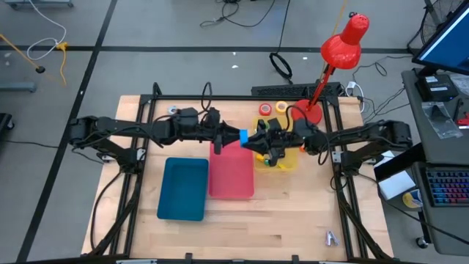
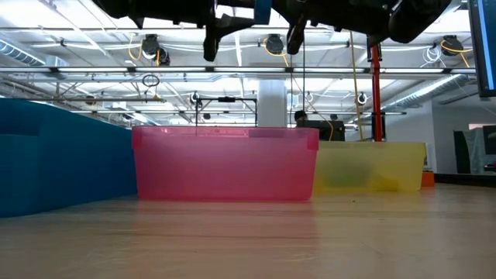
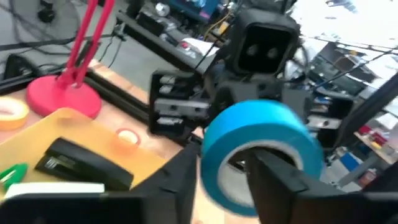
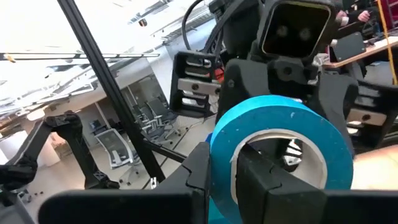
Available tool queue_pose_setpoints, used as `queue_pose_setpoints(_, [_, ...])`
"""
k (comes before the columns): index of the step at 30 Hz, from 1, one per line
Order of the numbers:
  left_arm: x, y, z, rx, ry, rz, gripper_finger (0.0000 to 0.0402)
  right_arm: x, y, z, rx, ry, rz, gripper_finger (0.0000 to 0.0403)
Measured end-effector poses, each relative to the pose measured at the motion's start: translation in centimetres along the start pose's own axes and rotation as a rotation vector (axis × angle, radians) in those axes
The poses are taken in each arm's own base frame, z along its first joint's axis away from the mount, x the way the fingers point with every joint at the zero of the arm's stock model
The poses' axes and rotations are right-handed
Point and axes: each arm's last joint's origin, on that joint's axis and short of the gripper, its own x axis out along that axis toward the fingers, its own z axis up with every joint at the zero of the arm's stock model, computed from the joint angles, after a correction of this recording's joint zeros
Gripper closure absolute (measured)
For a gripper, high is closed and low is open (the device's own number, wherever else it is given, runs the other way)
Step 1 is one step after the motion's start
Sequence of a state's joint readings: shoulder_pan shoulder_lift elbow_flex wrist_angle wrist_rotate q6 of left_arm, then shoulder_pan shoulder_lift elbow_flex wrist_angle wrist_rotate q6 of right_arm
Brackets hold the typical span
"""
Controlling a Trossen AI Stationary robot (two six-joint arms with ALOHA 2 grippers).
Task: Pick and place Stapler, Stapler remover, tape
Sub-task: Put the blue tape into the blue bin
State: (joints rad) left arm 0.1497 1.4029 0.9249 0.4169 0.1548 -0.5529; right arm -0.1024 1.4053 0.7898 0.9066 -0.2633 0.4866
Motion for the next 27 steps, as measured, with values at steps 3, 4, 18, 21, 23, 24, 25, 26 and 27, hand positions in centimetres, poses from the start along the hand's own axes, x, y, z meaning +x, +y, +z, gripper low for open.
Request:
queue_pose_setpoints(3, [0.0, 0.0, 0.0, 0.019, 0.002, -0.009, 0.0319, 0.0, 0.0, 0.0, 0.018, -0.001, 0.001, 0.0369])
queue_pose_setpoints(4, [0.0, 0.0, 0.0, 0.028, 0.003, -0.009, 0.0337, 0.1, -0.1, -0.1, 0.025, -0.002, 0.002, 0.0369])
queue_pose_setpoints(18, [-0.1, 0.5, -0.1, 0.04, 0.052, -0.034, 0.0376, 0.5, -0.6, -0.8, 0.067, -0.005, 0.004, 0.0315])
queue_pose_setpoints(21, [-0.1, 0.5, 0.0, 0.035, 0.054, -0.041, 0.0376, 0.5, -0.6, -0.9, 0.075, 0.001, 0.002, 0.0288])
queue_pose_setpoints(23, [-0.1, 0.6, -0.1, 0.036, 0.067, -0.034, 0.0376, 0.5, -0.7, -1.0, 0.081, 0.014, -0.006, 0.0277])
queue_pose_setpoints(24, [-0.1, 0.6, -0.2, 0.034, 0.077, -0.029, 0.0376, 0.5, -0.7, -1.1, 0.084, 0.024, -0.012, 0.0273])
queue_pose_setpoints(25, [-0.1, 0.7, -0.3, 0.032, 0.085, -0.025, 0.0376, 0.5, -0.8, -1.2, 0.086, 0.029, -0.014, 0.0269])
queue_pose_setpoints(26, [-0.3, 0.7, -0.3, 0.031, 0.092, -0.022, 0.0376, 0.5, -0.8, -1.2, 0.086, 0.031, -0.015, 0.0267])
queue_pose_setpoints(27, [-0.5, 0.7, -0.1, 0.031, 0.102, -0.012, 0.0376, 0.5, -0.8, -1.2, 0.086, 0.032, -0.014, 0.0264])
